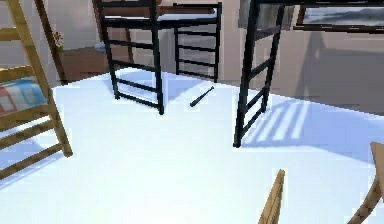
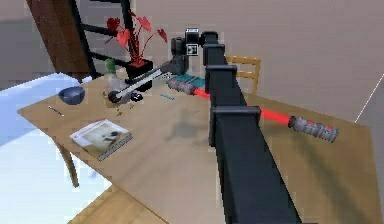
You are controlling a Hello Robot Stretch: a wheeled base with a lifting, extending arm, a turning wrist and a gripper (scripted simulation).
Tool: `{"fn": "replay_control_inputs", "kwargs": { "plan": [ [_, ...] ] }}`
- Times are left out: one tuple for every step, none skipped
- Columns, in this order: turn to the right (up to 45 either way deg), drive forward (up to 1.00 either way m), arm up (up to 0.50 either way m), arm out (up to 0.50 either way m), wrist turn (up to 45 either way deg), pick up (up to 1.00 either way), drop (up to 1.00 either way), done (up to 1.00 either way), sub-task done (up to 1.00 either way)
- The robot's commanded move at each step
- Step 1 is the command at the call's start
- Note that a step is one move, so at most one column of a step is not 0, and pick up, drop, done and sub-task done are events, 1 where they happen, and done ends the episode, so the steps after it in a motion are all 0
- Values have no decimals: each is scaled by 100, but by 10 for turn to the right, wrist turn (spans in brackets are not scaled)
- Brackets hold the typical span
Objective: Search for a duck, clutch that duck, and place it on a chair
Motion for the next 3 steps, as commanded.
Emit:
{"fn": "replay_control_inputs", "kwargs": {
  "plan": [
    [0, 0, 0, 0, -450, 0, 0, 0, 0],
    [0, 0, 0, 0, -60, 0, 0, 0, 0],
    [0, 0, 0, -44, 0, 0, 0, 0, 0]
  ]
}}
